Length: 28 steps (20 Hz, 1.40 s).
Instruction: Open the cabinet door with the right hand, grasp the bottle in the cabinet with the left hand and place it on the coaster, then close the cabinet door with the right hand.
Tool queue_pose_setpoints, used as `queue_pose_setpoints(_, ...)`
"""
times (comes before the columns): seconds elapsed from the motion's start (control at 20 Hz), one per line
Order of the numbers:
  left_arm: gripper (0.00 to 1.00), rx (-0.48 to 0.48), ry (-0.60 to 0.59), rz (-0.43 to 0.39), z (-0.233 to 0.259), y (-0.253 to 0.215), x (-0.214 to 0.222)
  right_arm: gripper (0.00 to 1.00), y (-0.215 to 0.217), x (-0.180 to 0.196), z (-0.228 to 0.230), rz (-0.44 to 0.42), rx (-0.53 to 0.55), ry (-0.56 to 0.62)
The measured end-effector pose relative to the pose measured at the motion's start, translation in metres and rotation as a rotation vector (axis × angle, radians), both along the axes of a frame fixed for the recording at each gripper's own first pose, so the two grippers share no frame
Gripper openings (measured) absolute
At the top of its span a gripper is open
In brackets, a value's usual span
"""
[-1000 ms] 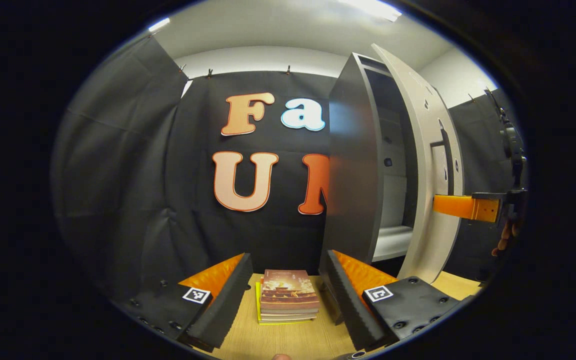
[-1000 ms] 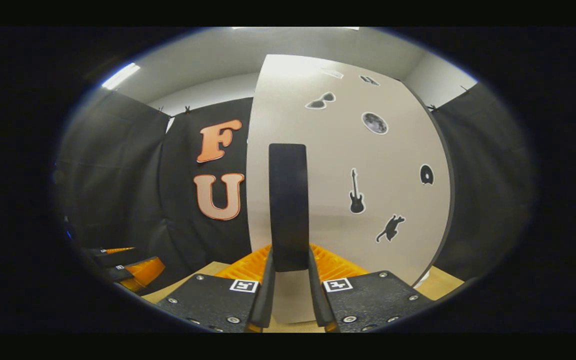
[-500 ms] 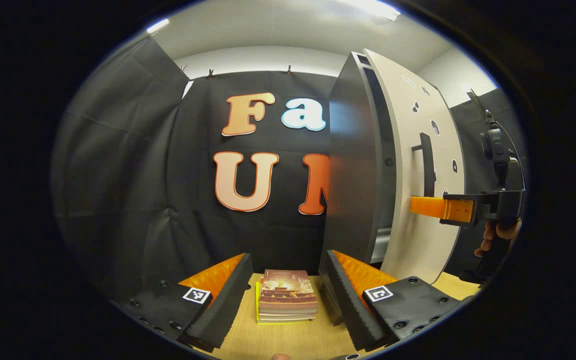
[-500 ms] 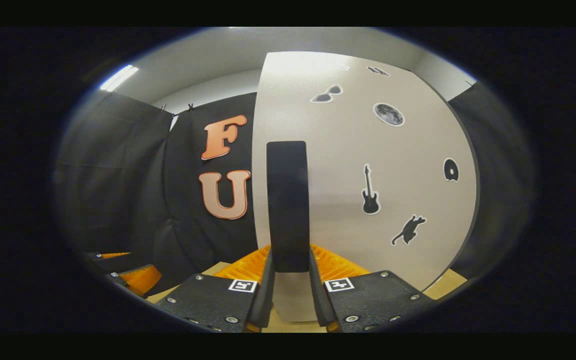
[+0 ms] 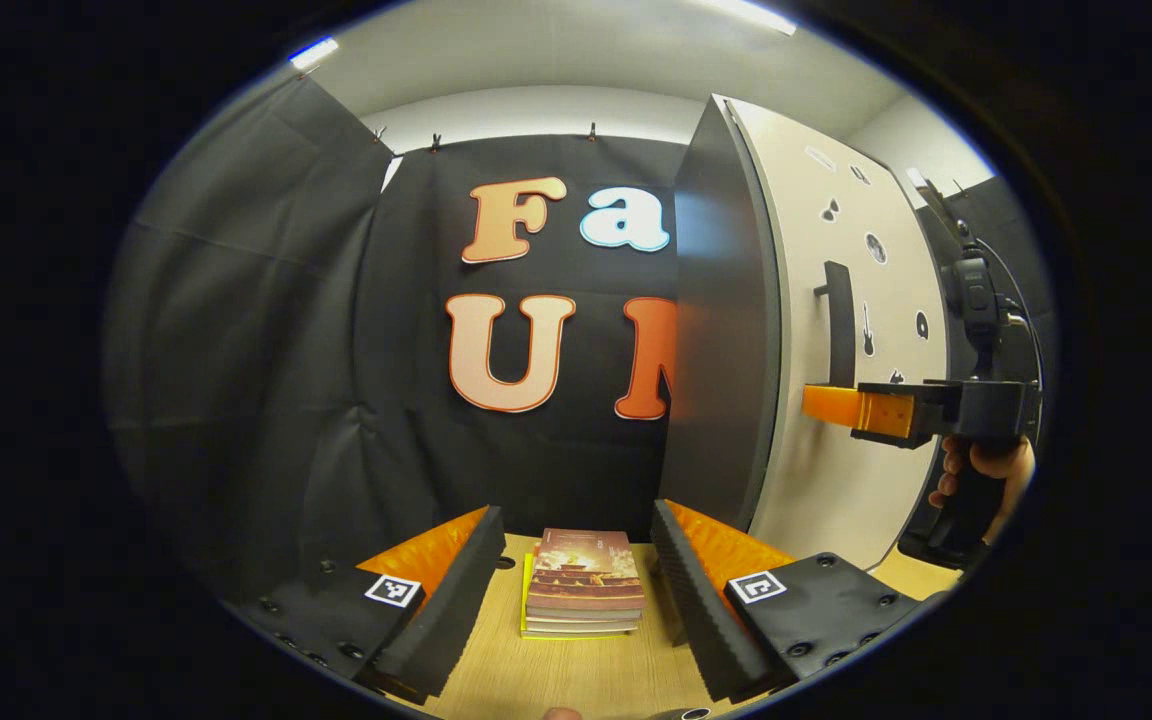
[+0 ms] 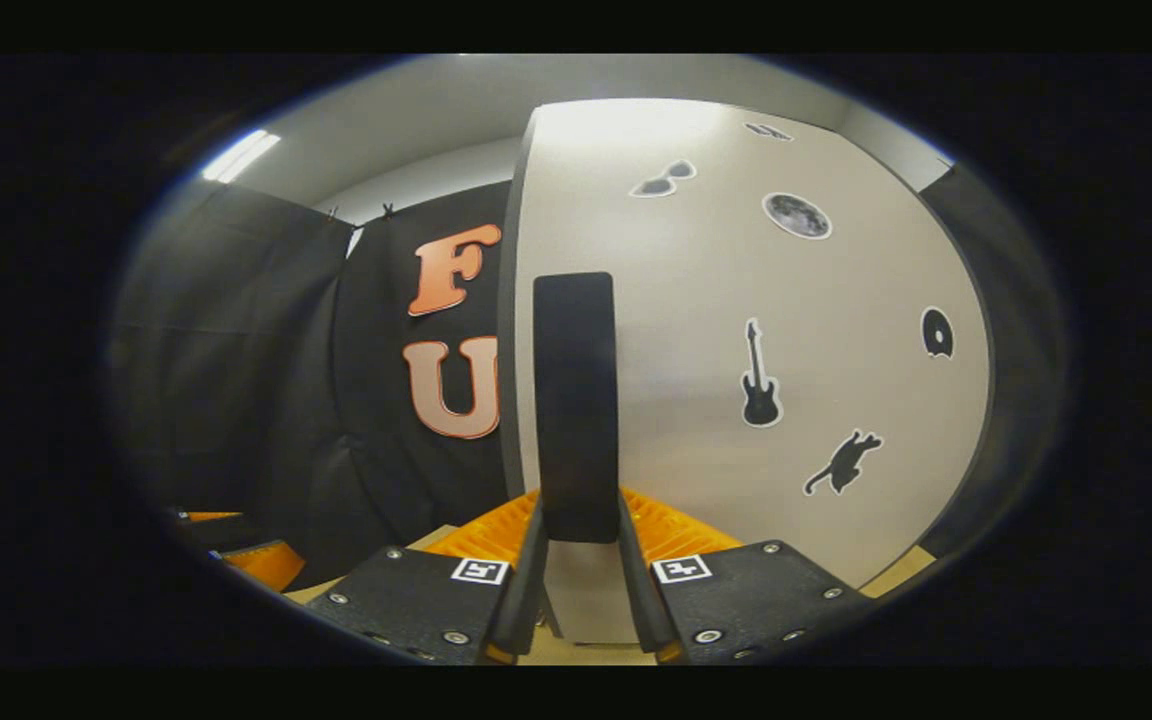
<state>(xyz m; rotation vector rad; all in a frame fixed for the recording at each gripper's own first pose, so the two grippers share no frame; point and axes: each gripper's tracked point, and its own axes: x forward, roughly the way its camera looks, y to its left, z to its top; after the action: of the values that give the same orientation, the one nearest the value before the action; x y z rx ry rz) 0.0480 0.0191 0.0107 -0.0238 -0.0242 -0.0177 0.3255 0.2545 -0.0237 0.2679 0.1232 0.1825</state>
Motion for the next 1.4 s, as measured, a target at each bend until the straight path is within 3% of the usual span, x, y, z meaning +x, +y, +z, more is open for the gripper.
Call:
queue_pose_setpoints(0.25, 0.96, 0.007, 0.002, 0.038, 0.001, 0.001, -0.007, 0.48, 0.012, 0.002, -0.002, 0.067, 0.039, 0.007)
queue_pose_setpoints(0.6, 0.97, -0.011, -0.008, 0.119, 0.002, 0.006, -0.026, 0.82, 0.023, -0.003, -0.003, 0.143, 0.03, -0.014)
queue_pose_setpoints(0.75, 0.95, 0.001, -0.008, 0.169, 0.005, 0.011, -0.039, 0.89, 0.016, -0.015, -0.002, 0.157, 0.048, -0.015)
queue_pose_setpoints(0.95, 0.95, 0.033, -0.012, 0.223, 0.011, 0.016, -0.054, 0.91, -0.003, -0.045, 0.0, 0.139, 0.032, -0.026)
queue_pose_setpoints(1.0, 0.95, 0.035, -0.011, 0.225, 0.013, 0.016, -0.058, 0.87, -0.009, -0.054, 0.003, 0.129, 0.022, -0.035)
queue_pose_setpoints(1.05, 0.95, 0.038, -0.015, 0.222, 0.017, 0.015, -0.059, 0.92, -0.016, -0.062, 0.006, 0.114, 0.009, -0.048)
queue_pose_setpoints(1.35, 0.96, 0.041, -0.06, 0.138, 0.034, -0.001, -0.073, 0.92, -0.055, -0.113, 0.038, -0.018, -0.101, -0.142)
queue_pose_setpoints(1.4, 0.96, 0.033, -0.056, 0.118, 0.034, -0.002, -0.076, 0.97, -0.056, -0.122, 0.041, -0.034, -0.106, -0.141)
